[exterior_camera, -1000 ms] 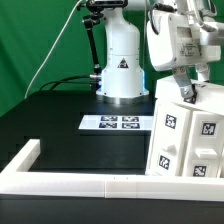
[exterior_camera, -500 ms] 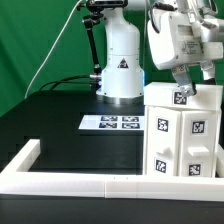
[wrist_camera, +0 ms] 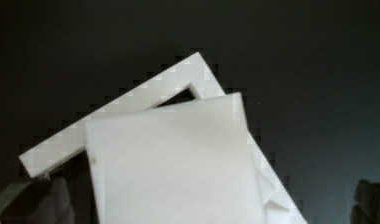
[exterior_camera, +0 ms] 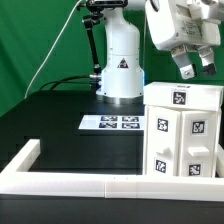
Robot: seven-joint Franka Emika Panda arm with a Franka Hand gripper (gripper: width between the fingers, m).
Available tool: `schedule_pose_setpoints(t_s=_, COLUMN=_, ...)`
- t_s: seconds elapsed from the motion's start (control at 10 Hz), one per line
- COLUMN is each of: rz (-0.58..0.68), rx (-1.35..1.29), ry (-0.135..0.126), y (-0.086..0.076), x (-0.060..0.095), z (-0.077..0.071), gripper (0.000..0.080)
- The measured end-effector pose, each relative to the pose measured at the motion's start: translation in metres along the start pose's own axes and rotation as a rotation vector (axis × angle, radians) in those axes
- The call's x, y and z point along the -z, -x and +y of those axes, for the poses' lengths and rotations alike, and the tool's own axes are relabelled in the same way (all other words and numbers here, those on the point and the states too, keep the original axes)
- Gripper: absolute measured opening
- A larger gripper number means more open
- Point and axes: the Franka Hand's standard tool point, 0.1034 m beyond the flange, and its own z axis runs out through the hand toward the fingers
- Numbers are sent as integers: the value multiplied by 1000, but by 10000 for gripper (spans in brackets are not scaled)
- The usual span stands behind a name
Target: Assemble cabinet
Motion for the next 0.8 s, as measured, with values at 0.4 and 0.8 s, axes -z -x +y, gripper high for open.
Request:
schedule_pose_setpoints(t_s=0.4, rz=19, rx=326, ry=62, y=2, x=-2, z=4, gripper=797)
schedule_pose_setpoints(t_s=0.8, rz=-8, rx=949, ry=139, y=3, x=-2, z=-3, gripper=797)
